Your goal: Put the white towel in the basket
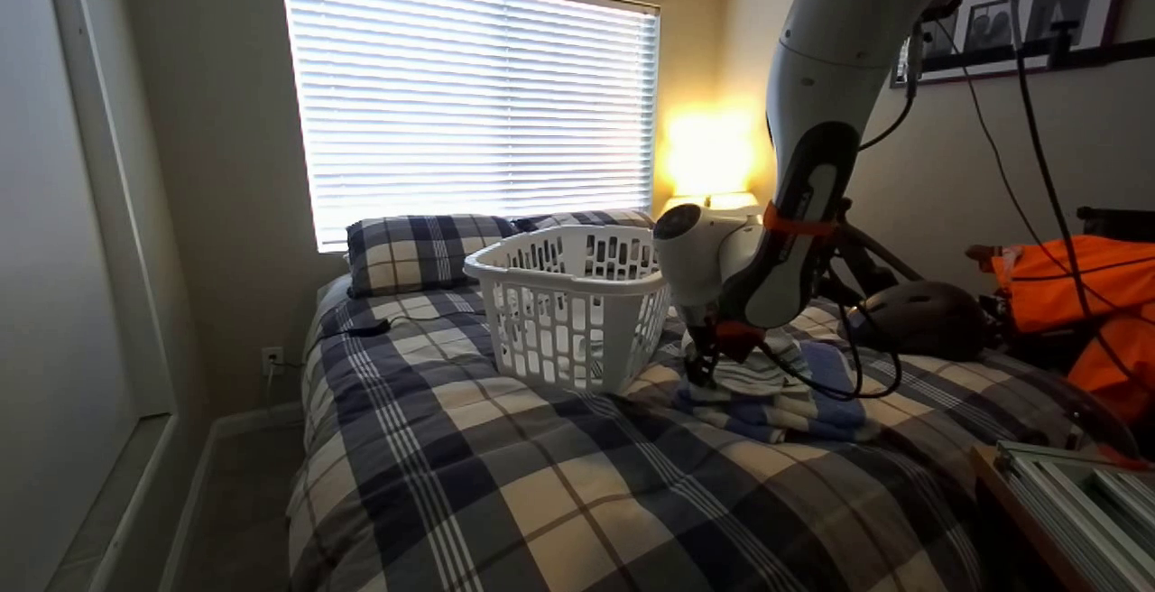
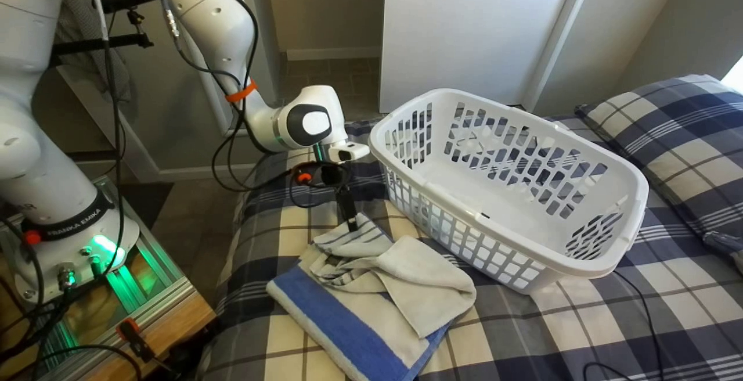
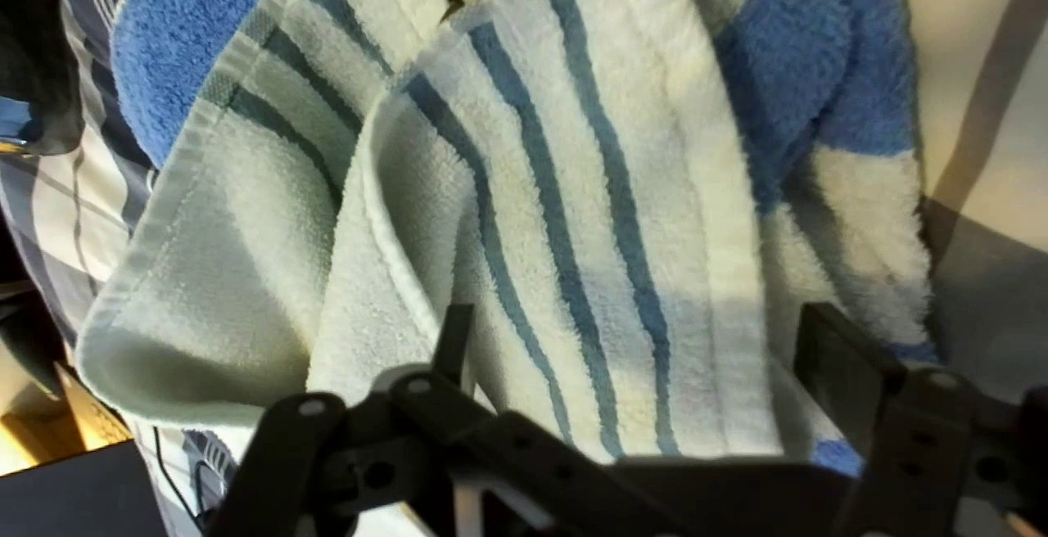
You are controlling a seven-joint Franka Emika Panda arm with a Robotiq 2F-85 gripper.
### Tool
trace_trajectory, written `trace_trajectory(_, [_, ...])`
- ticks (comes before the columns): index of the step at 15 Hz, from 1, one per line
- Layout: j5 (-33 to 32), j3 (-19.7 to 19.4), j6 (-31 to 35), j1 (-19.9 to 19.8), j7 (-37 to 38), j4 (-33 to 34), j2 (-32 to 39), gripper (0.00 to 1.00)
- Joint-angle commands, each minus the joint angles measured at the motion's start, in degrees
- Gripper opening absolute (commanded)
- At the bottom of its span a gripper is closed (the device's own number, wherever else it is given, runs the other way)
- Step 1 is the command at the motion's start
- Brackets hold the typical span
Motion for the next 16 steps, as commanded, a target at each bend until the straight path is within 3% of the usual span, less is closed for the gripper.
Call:
trace_trajectory(1, [-0.1, -2.3, 2.1, 2.0, 4.4, 4.1, 6.2, 1.0])
trace_trajectory(3, [0.3, -3.1, 2.1, 2.8, 5.3, 5.2, 7.9, 0.98])
trace_trajectory(4, [0.3, -3.5, 1.9, 3.2, 5.6, 5.6, 8.6, 0.81])
trace_trajectory(5, [0.4, -4.0, 1.6, 3.7, 6.0, 5.9, 9.1, 0.72])
trace_trajectory(15, [-0.6, -8.4, -1.2, 8.1, 5.6, 2.3, 6.2, 0.01])
trace_trajectory(16, [-1.0, -9.3, -0.8, 9.0, 5.9, 1.5, 5.6, 0.0])
